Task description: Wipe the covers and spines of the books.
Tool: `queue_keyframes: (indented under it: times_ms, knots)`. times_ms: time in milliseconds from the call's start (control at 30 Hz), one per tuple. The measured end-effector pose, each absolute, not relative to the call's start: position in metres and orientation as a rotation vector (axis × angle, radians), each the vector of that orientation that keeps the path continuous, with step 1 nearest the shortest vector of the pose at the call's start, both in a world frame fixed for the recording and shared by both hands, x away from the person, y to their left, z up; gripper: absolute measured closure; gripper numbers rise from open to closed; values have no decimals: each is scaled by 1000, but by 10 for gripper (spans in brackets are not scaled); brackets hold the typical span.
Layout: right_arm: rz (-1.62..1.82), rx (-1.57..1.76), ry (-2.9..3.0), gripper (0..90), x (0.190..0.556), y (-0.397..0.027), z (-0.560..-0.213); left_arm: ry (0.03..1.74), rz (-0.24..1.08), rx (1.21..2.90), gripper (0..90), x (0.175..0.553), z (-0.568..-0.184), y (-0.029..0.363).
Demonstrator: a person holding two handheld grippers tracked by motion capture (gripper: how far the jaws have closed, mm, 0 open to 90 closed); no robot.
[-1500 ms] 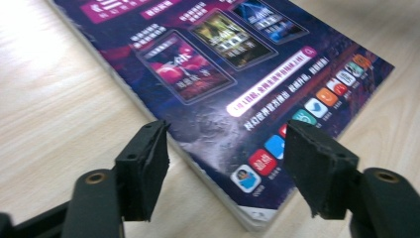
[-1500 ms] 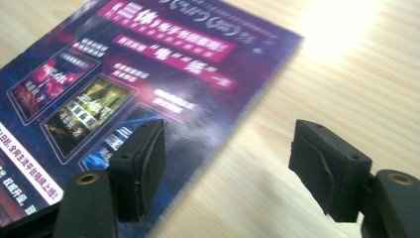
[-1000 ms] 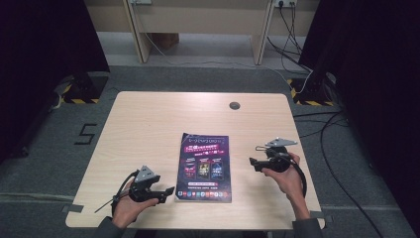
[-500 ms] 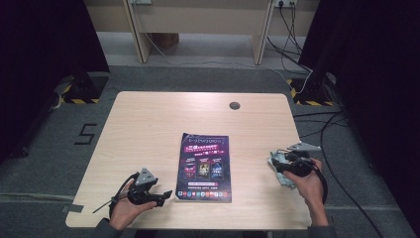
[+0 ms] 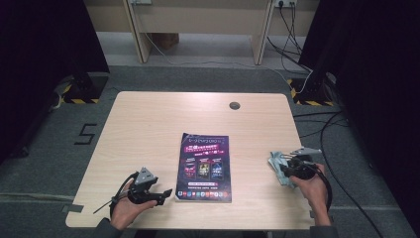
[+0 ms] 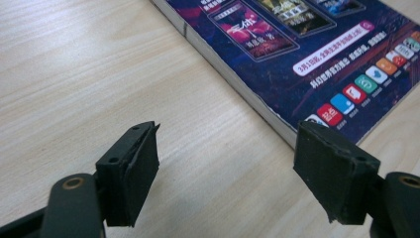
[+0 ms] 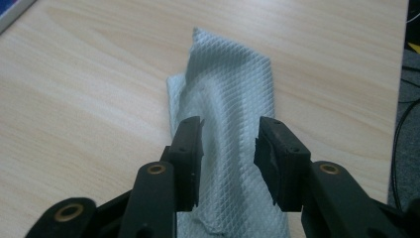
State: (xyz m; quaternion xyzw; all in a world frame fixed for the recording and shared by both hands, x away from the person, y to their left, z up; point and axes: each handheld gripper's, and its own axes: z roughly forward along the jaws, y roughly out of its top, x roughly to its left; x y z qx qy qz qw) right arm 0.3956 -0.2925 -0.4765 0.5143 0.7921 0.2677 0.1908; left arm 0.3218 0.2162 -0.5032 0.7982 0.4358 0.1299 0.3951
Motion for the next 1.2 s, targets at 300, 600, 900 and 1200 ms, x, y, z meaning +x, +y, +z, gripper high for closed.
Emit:
queue_keyframes:
  times_ms: [300,600,900,1200]
  knots:
    - [734,1465,2256,678,400,-293,-489,1105,314,1980,262,328,-504,202]
    - [745,1439,2254,793,401,-295,-488,1094,310,2003,274,335,-509,183]
    - [819,1360,2240,799,399,-280,-471,1065,278,2041,355,338,-513,167]
    - [931,1188,2302,797,400,-228,-449,1017,299,2092,364,331,-511,161]
